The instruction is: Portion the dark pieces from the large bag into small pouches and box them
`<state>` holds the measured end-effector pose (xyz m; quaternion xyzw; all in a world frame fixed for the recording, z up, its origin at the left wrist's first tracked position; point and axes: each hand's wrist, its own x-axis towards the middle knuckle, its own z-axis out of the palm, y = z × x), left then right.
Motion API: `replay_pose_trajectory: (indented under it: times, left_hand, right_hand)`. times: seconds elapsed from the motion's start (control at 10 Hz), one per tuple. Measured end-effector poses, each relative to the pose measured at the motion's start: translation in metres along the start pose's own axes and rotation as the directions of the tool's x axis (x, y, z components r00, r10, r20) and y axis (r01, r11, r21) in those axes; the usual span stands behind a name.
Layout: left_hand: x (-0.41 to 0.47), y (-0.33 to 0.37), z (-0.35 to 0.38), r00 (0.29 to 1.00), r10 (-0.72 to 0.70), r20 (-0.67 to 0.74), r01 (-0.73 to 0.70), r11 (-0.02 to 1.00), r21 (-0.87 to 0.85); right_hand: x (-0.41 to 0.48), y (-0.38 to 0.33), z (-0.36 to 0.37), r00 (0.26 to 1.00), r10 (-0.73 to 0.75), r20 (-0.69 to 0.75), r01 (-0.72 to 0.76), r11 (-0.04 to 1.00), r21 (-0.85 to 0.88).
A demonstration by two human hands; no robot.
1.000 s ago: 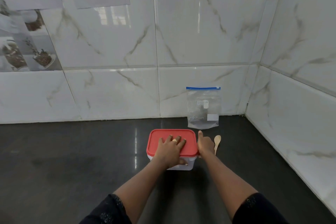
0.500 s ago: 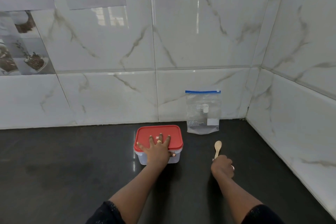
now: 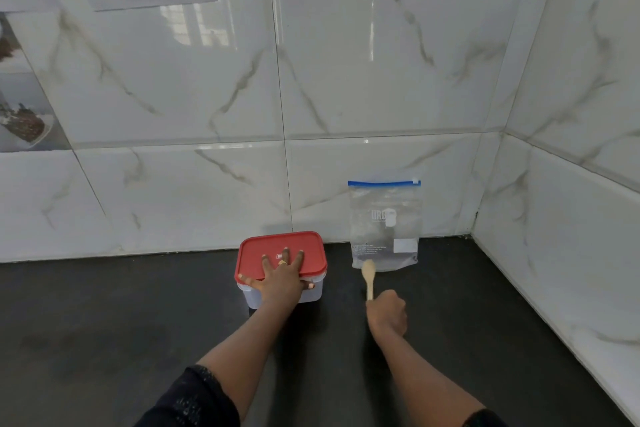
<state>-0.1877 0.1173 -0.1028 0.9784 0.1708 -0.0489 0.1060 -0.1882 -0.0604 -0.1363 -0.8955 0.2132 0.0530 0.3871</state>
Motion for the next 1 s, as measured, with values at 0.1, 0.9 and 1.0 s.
replay_pose_trajectory:
  times: [0.1,0.9,1.0]
  left_hand:
    - [0.017,-0.002,-0.003,1.0,0.013,0.015,-0.014,1.0,0.008]
    - [0.053,-0.006,-0.007,0.997,0.082,-0.015,-0.082,0.997,0.009]
    - [0.051,-0.007,-0.015,0.992,0.122,0.044,-0.12,0.992,-0.042]
  right_hand:
    - [0.007,-0.024,0.017,0.996,-0.014,0.084,0.015,1.0,-0.013]
    - [0.029,-0.072,0.04,0.975,-0.074,0.209,0.113,0.977,-0.179]
    - [0.024,-0.079,0.021,0.961,-0.125,0.246,0.159,0.98,-0.121]
